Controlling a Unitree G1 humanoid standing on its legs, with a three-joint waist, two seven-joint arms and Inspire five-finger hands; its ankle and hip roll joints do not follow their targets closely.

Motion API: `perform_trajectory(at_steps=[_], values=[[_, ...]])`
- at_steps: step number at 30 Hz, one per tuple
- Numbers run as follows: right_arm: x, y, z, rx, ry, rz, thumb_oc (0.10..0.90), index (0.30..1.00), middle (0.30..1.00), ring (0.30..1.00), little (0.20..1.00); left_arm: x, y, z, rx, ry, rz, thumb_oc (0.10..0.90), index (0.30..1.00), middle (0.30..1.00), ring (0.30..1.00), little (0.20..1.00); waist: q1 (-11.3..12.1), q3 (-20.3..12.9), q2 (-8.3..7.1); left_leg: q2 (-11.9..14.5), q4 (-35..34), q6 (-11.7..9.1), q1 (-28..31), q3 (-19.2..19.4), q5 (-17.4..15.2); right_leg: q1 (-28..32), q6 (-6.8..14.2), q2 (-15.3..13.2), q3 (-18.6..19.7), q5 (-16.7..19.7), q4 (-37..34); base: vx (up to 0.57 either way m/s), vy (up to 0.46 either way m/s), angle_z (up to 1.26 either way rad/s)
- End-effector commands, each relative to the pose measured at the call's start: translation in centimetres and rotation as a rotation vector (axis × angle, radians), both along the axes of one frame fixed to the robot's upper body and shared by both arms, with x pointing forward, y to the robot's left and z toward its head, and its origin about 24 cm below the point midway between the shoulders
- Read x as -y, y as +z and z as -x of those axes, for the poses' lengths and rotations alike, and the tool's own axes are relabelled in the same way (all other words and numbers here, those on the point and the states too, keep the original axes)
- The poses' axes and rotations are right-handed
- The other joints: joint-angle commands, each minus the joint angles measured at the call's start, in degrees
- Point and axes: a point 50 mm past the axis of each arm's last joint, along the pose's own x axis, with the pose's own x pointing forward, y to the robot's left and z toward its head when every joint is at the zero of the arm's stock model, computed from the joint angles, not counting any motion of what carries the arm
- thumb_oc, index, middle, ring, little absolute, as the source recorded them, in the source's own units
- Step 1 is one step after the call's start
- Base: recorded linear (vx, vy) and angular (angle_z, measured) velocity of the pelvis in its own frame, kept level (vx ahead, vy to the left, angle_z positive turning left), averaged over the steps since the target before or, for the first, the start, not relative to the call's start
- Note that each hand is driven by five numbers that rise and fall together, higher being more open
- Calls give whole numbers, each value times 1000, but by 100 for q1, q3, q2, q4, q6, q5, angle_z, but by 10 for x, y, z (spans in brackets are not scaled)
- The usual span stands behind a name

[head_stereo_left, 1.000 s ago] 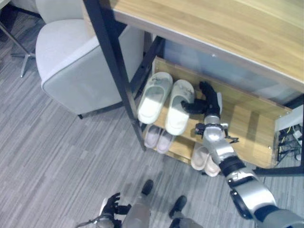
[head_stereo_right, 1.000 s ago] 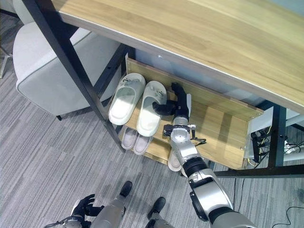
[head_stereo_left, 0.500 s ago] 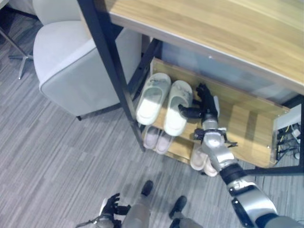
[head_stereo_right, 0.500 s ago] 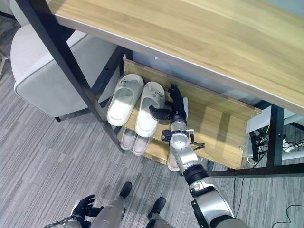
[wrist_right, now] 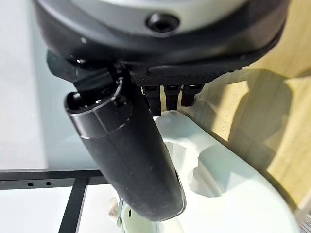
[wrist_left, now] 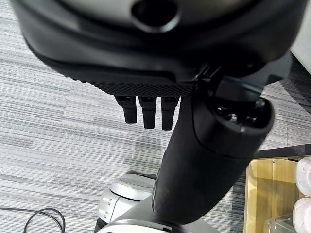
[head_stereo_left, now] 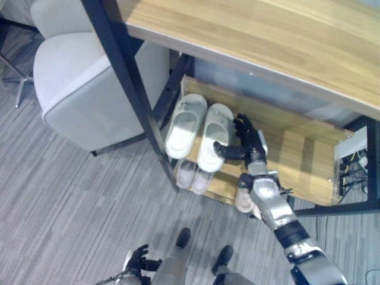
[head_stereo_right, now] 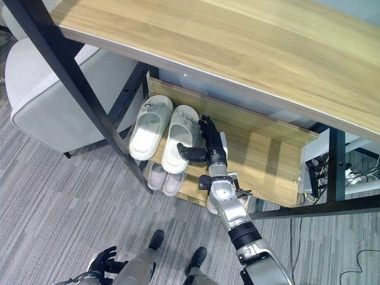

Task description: Arrange the slippers neatly on the shoe rack.

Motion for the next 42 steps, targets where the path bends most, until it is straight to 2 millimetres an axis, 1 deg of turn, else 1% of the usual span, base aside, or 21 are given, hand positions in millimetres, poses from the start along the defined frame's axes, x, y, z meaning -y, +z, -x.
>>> perform_trajectory(at_steps=[1, 5, 9, 13, 15, 17, 19, 22, 25, 26, 27, 28, 31, 33, 34, 35, 37, 38, 41, 42], values=[[3, 21, 13, 152, 34, -43, 800, 900, 900, 900, 900, 15, -10, 20, -73, -29, 34, 800, 900, 900, 900, 900, -138, -484, 149, 260, -811, -111, 510, 638, -103, 35, 358, -192, 280, -408, 458, 0, 0, 0], [2, 17, 21, 143, 62, -73, 800, 900, 900, 900, 900, 15, -11, 23, -84, -24, 34, 800, 900, 900, 900, 900, -209, -511, 162, 272, -811, -116, 537, 685, -110, 35, 364, -196, 307, -389, 447, -5, 3, -2], [4, 14, 28, 139, 87, -56, 800, 900, 900, 900, 900, 14, -11, 23, -86, -20, 31, 800, 900, 900, 900, 900, -287, -547, 168, 277, -811, -124, 567, 741, -116, 55, 366, -189, 335, -384, 435, -7, 5, -6], [15, 13, 40, 156, 101, -20, 800, 900, 900, 900, 900, 13, -12, 24, -87, -10, 29, 800, 900, 900, 900, 900, -411, -623, 185, 290, -811, -135, 636, 813, -141, 110, 373, -191, 389, -382, 425, 0, 0, 0], [23, 6, 49, 131, 113, -11, 800, 900, 900, 900, 900, 11, -12, 27, -93, 1, 30, 800, 900, 900, 900, 900, -510, -671, 199, 302, -811, -139, 682, 865, -148, 133, 378, -187, 425, -383, 437, 2, 0, -5], [31, -3, 62, 96, 141, 13, 800, 900, 900, 900, 900, 11, -13, 29, -101, 1, 33, 800, 900, 900, 900, 900, -629, -733, 225, 326, -811, -149, 753, 937, -161, 169, 384, -186, 487, -390, 449, 6, -11, -18], [40, -15, 75, 39, 154, 41, 800, 900, 900, 900, 900, 10, -13, 31, -107, 3, 35, 800, 900, 900, 900, 900, -739, -774, 255, 340, -811, -155, 805, 990, -162, 186, 383, -176, 534, -406, 481, -4, -13, -13], [59, -34, 96, -56, 170, 125, 800, 900, 900, 900, 900, 8, -13, 32, -106, 0, 46, 800, 900, 900, 900, 900, -937, -807, 308, 376, -811, -170, 906, 1129, -152, 204, 369, -166, 629, -463, 603, -12, -18, -27], [74, -45, 111, -128, 206, 221, 800, 900, 900, 900, 900, 8, -13, 35, -110, -11, 55, 800, 900, 900, 900, 900, -1125, -831, 373, 401, -811, -176, 1022, 1279, -163, 197, 353, -149, 783, -509, 703, -18, -24, -38], [74, -45, 111, -129, 207, 222, 800, 900, 900, 900, 900, 9, -13, 36, -111, -11, 57, 800, 900, 900, 900, 900, -1116, -831, 380, 403, -811, -176, 1030, 1289, -167, 197, 352, -148, 794, -512, 709, -35, -20, -41], [82, -56, 118, -201, 232, 267, 800, 900, 900, 900, 900, 10, -14, 39, -117, -19, 67, 800, 900, 900, 900, 900, -1257, -831, 430, 427, -811, -191, 1089, 1398, -166, 184, 342, -124, 908, -525, 717, -29, -11, -52], [87, -60, 120, -229, 233, 301, 800, 900, 900, 900, 900, 12, -15, 41, -123, -20, 75, 800, 900, 900, 900, 900, -1297, -839, 460, 435, -811, -194, 1121, 1453, -173, 181, 339, -110, 967, -525, 722, -40, -6, -55], [101, -77, 124, -323, 250, 475, 800, 900, 900, 900, 900, 16, -16, 43, -128, -29, 97, 800, 900, 900, 900, 900, -1428, -851, 535, 469, -811, -201, 1193, 1640, -180, 155, 342, -47, 1166, -516, 698, -36, -18, -46], [109, -91, 128, -396, 243, 544, 800, 900, 900, 900, 900, 18, -17, 44, -124, -31, 103, 800, 900, 900, 900, 900, -1504, -855, 602, 496, -811, -202, 1232, 1740, -184, 129, 347, -1, 1286, -506, 683, -31, -16, -39], [109, -92, 128, -395, 244, 545, 800, 900, 900, 900, 900, 18, -17, 44, -124, -30, 103, 800, 900, 900, 900, 900, -1498, -854, 602, 499, -811, -203, 1236, 1750, -188, 128, 346, 3, 1296, -504, 683, -13, -17, -32], [116, -100, 129, -438, 233, 619, 800, 900, 900, 900, 900, 20, -17, 43, -120, -46, 108, 800, 900, 900, 900, 900, -1530, -867, 637, 511, -811, -205, 1249, 1801, -179, 132, 348, 22, 1341, -498, 663, -4, -47, -35], [133, -128, 137, -568, 203, 767, 800, 900, 900, 900, 900, 24, -17, 42, -120, -85, 112, 800, 900, 900, 900, 900, -1578, -908, 728, 550, -811, -204, 1323, 1876, -189, 193, 322, 96, 1478, -524, 607, 9, -61, -33], [132, -128, 137, -567, 204, 768, 800, 900, 900, 900, 900, 24, -17, 42, -120, -85, 112, 800, 900, 900, 900, 900, -1578, -902, 725, 551, -811, -204, 1329, 1879, -192, 197, 322, 98, 1481, -524, 605, 9, -36, -23], [143, -147, 145, -670, 159, 797, 800, 900, 900, 900, 900, 26, -17, 40, -120, -113, 115, 800, 900, 900, 900, 900, -1599, -917, 780, 571, -811, -215, 1380, 1874, -186, 268, 298, 144, 1541, -542, 554, -7, -45, -15], [143, -147, 145, -670, 159, 797, 800, 900, 900, 900, 900, 26, -17, 40, -120, -113, 115, 800, 900, 900, 900, 900, -1599, -917, 780, 571, -811, -215, 1380, 1874, -186, 269, 298, 144, 1541, -542, 554, -14, -58, -5]])
